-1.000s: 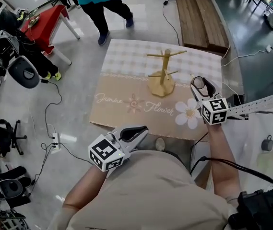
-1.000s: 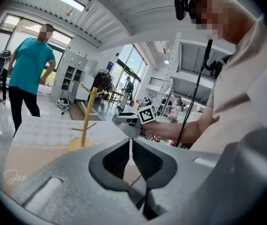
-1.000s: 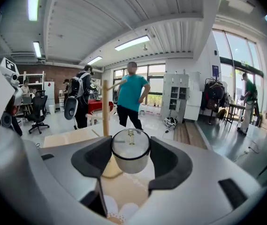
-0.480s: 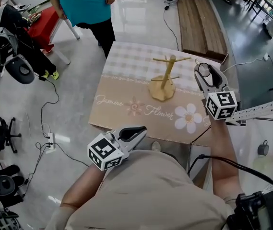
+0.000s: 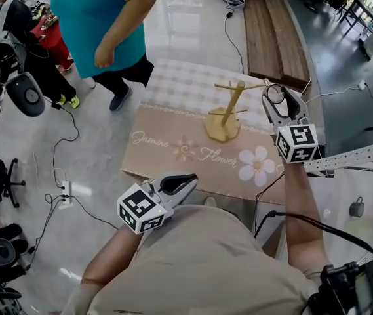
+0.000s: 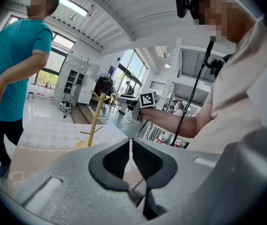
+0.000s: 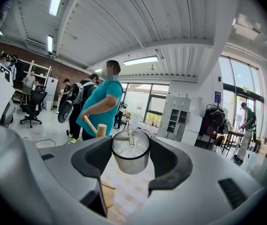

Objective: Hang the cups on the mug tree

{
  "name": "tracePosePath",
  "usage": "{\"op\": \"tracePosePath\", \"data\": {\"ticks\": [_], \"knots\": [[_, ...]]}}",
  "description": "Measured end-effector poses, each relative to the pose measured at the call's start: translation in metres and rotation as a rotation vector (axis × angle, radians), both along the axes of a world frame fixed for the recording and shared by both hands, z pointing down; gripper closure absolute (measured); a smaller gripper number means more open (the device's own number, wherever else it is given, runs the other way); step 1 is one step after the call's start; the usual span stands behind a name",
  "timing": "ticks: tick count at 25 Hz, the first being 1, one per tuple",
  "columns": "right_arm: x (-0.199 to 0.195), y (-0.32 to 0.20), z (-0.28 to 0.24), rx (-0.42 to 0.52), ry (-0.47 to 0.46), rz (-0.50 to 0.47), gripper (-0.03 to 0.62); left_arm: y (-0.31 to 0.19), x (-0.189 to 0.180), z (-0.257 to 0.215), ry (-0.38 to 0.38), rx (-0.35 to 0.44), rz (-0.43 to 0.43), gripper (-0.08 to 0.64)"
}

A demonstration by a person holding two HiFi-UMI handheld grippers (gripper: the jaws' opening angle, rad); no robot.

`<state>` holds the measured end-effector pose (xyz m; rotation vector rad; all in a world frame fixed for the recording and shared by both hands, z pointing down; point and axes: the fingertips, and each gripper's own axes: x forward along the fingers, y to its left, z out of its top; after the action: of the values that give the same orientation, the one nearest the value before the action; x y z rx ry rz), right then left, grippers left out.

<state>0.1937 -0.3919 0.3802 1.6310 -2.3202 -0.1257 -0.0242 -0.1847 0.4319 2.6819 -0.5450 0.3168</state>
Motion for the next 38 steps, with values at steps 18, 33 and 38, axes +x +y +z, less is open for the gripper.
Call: {"op": "tracePosePath", "data": {"ticks": [18,33,38], "knots": [[-0.031,0.005,0.024,-0.016,0.031,-0.009,0.328,0.005,-0.018,0.004,-0.002,-0.014,0.004,0.535],[-0.053,0.004,0.043,-0.016,0.030,0.013,0.328,0.009,-0.049,0.008,-0.018,-0.020,-0.013,0.535],[-0.053,0.005,0.047,-0.025,0.008,0.027,0.328,0.010,-0.057,0.006,-0.020,-0.018,-0.013,0.536]]}}
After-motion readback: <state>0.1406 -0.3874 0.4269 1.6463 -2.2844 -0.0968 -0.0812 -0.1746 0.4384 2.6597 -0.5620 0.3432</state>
